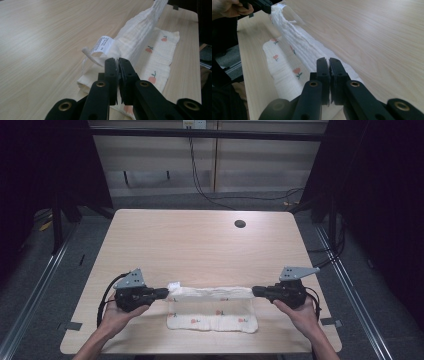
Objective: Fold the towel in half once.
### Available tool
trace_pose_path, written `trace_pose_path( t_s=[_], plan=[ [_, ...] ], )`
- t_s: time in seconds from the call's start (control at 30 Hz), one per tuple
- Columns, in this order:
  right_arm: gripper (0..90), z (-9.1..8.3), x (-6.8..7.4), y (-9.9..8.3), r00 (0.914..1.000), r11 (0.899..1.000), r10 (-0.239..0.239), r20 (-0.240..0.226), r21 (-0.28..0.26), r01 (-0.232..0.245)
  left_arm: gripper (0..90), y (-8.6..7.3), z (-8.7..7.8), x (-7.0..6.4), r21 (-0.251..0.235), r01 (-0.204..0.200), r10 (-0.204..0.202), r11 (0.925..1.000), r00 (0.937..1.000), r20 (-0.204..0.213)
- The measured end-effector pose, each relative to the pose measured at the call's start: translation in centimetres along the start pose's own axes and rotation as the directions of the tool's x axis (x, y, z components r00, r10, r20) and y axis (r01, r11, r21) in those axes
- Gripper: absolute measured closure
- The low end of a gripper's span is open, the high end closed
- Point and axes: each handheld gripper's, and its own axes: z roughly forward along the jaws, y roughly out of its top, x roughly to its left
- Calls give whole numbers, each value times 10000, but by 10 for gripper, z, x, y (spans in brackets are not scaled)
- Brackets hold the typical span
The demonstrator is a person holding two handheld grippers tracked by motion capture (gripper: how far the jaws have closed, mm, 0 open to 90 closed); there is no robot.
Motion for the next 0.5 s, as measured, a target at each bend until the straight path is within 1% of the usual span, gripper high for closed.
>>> trace_pose_path(
  t_s=[0.03, 0.07, 0.1, 0.23, 0.33, 0.37, 0.47, 0.5],
  plan=[
    [871, 0, 1, -1, 10000, 10000, -23, 46, 56, 23, 861, -1, 1, -1, 3, 49, -49, 10000, 10000, 35],
    [871, 1, 2, -2, 10000, 10000, -25, 72, 96, 25, 860, -1, 2, -1, 6, -22, 22, 10000, 10000, -20],
    [871, 2, 3, -4, 10000, 9998, -36, 44, 176, 35, 861, -2, 4, -1, -15, 51, -51, 10000, 10000, 14],
    [870, 9, 4, -15, 10000, 9985, -34, -17, 538, 35, 859, -3, 9, -3, 210, -97, 94, 9997, 9999, 128],
    [869, 13, 6, -23, 10000, 9966, 20, -36, 818, -17, 858, -8, 11, -8, 344, -191, 181, 9992, 9994, 280],
    [868, 13, 7, -25, 10000, 9961, 20, -28, 883, -17, 856, -11, 12, -10, 482, -247, 235, 9985, 9994, 260],
    [865, 13, 8, -31, 10000, 9945, 41, -89, 1045, -31, 847, -16, 14, -12, 700, -240, 218, 9973, 9993, 319],
    [864, 13, 8, -32, 10000, 9939, 51, -68, 1106, -43, 845, -18, 15, -13, 789, -270, 239, 9965, 9989, 400]
  ],
)
